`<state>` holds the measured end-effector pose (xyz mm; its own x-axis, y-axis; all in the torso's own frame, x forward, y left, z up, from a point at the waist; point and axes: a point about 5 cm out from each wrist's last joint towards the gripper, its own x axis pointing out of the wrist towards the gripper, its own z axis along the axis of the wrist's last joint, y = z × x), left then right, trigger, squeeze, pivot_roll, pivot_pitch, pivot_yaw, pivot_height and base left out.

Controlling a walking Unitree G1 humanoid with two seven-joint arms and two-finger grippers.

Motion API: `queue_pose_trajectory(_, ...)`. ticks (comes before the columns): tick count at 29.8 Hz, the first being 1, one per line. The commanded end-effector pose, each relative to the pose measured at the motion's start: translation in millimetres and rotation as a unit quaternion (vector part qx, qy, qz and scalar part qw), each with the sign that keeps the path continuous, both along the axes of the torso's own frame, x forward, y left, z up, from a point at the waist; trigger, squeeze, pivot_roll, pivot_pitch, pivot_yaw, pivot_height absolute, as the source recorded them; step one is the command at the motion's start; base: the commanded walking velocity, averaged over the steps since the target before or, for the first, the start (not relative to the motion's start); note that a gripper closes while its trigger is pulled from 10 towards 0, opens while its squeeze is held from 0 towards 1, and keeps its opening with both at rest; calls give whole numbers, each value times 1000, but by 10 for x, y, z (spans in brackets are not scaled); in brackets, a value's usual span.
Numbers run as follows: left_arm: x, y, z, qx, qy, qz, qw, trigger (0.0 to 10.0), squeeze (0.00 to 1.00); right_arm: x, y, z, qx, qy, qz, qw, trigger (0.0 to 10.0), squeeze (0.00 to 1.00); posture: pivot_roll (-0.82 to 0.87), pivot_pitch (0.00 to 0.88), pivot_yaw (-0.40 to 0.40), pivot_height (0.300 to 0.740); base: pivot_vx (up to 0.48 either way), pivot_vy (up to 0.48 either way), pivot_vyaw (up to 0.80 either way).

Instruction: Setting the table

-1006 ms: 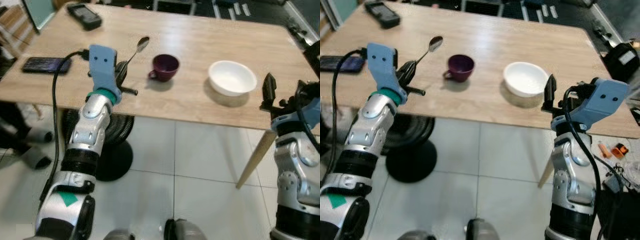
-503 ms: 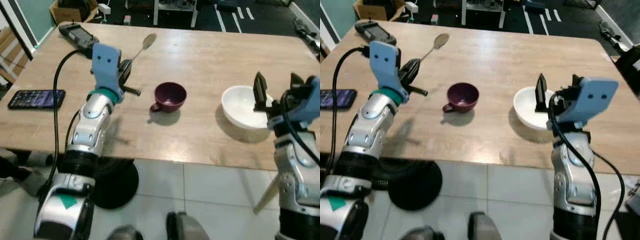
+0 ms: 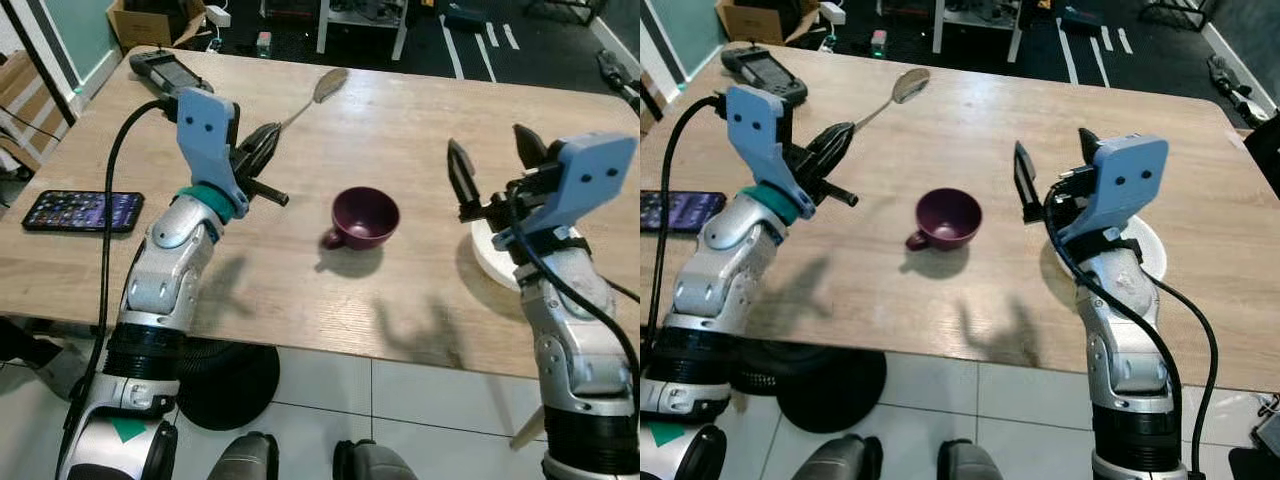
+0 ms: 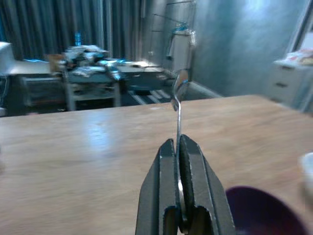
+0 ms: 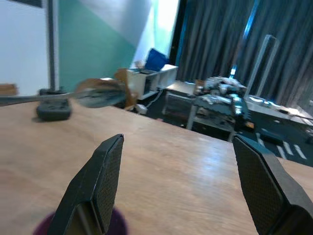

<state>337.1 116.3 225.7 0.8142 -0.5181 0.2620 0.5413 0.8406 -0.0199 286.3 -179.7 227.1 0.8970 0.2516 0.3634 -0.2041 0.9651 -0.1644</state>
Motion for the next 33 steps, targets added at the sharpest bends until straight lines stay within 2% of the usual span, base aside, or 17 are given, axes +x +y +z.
queue_pose_trajectory(1,-28,-22,-33,-14,16,-17,1000,10000,0,-12,5,-15,-16,2,8,1000,10000,0,50,12,24,740,0,0,0)
queue_pose_trajectory(8,-49,46,-16,-47,41,-38,997,10000,0,-14,21,-50,-25,10,18,999,10000,0,59,21,18,740,0,0,0)
queue_pose_trajectory(12,-63,168,-26,-79,66,-44,994,10000,0,-15,27,-90,-25,20,29,999,10000,0,64,29,13,740,0,0,0)
queue_pose_trajectory(13,-70,243,-59,-77,72,-32,994,10000,0,-13,35,-97,-22,23,36,999,10000,0,66,31,12,740,0,0,0)
queue_pose_trajectory(17,-111,336,-103,-71,71,-24,995,10000,0,-11,48,-101,-20,28,49,998,10000,0,76,43,4,740,0,0,0)
queue_pose_trajectory(19,-150,389,-177,-77,100,-65,990,10000,0,0,60,-104,-34,33,64,997,10000,0,82,54,-3,740,0,0,0)
queue_pose_trajectory(21,-141,409,-199,-90,116,-74,986,10000,0,7,63,-102,-42,34,70,996,10000,0,83,61,-6,740,0,0,0)
queue_pose_trajectory(22,-119,429,-218,-114,131,-79,982,10000,0,13,64,-99,-48,35,74,996,10000,0,83,61,-6,740,0,0,0)
queue_pose_trajectory(23,-119,429,-218,-114,131,-79,982,10000,0,13,64,-99,-48,35,74,996,10000,0,83,61,-6,740,0,0,0)
queue_pose_trajectory(25,-78,464,-271,-165,155,-94,969,10000,0,30,61,-73,-49,33,75,995,10000,0,76,78,-8,740,0,0,0)
queue_pose_trajectory(30,-60,475,-302,-181,161,-101,965,10000,0,34,60,-62,-47,32,75,996,10000,0,76,80,-8,740,0,0,0)
queue_pose_trajectory(33,55,525,-347,-217,170,-75,958,10000,0,-1,74,-82,-43,37,78,995,10000,0,64,110,-13,740,0,0,0)
